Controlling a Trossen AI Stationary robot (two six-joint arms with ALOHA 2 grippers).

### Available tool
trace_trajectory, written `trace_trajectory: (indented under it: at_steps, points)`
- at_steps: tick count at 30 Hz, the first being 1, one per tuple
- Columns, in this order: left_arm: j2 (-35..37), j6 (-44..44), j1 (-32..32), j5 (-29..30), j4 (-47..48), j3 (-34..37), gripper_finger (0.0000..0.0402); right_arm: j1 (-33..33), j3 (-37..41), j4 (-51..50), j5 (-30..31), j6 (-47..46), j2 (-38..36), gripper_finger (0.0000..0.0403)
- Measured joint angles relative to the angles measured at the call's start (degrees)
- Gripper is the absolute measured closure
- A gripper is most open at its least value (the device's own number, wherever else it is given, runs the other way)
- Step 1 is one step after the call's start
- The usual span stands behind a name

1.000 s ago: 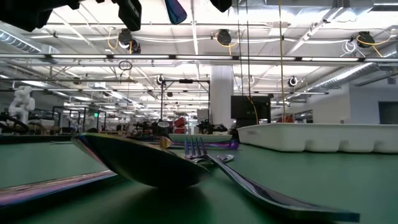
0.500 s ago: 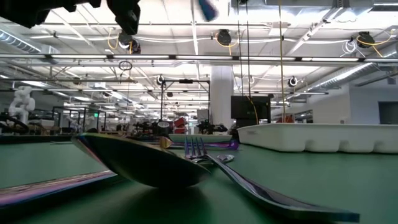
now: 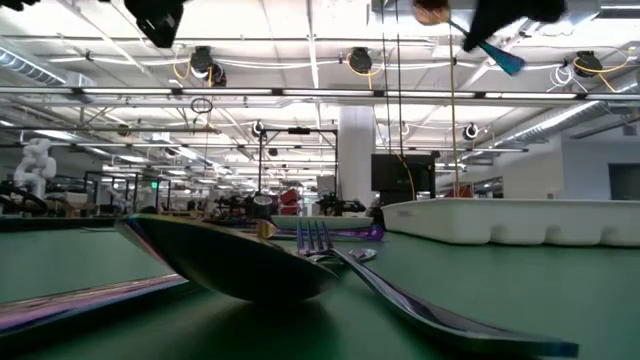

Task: Sort silverware
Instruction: Put the iridescent spoon into the white silverware tray

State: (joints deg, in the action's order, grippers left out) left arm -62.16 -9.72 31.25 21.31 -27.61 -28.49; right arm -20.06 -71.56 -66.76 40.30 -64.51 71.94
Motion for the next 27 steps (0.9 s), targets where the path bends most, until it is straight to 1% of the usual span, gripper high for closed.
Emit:
trace_trajectory:
  at_steps: [1, 5, 7, 10, 13, 17, 21, 23, 27]
  points:
    - [0.25, 0.10, 0.37, 0.35, -0.03, 0.00, 0.0203, 1.14, 3.59, 2.48, -1.52, -1.00, -3.44, 0.0403]
    - [0.82, 0.40, 1.26, 1.34, -0.62, 0.00, 0.0203, 7.34, 16.98, 10.09, -11.48, -3.15, -14.89, 0.0403]
    - [0.97, 0.42, 1.44, 2.07, -1.21, 0.00, 0.0203, 10.74, 22.39, 12.68, -14.09, -4.37, -19.52, 0.0403]
    - [0.97, 0.56, 1.42, 3.08, -2.86, 0.00, 0.0203, 16.56, 28.92, 14.02, -19.33, -4.69, -24.53, 0.0403]
    - [0.97, 1.18, 1.35, 3.39, -5.24, 0.00, 0.0203, 22.83, 33.47, 14.24, -26.19, -3.87, -28.48, 0.0403]
    - [0.97, 3.83, 1.35, 5.77, -9.19, 0.00, 0.0203, 31.13, 38.92, 14.42, -34.61, -2.66, -32.16, 0.0403]
    - [0.97, 4.03, 0.96, 7.86, -10.60, 0.00, 0.0203, 38.85, 42.63, 16.95, -40.97, 0.87, -33.80, 0.0403]
    - [0.97, 2.95, 0.94, 8.48, -10.52, 0.00, 0.0203, 42.62, 43.01, 17.29, -42.72, 3.70, -33.61, 0.0403]
    - [0.97, 3.32, 0.94, 8.99, -10.54, 0.00, 0.0203, 50.16, 42.96, 17.15, -43.41, 7.71, -32.39, 0.0403]
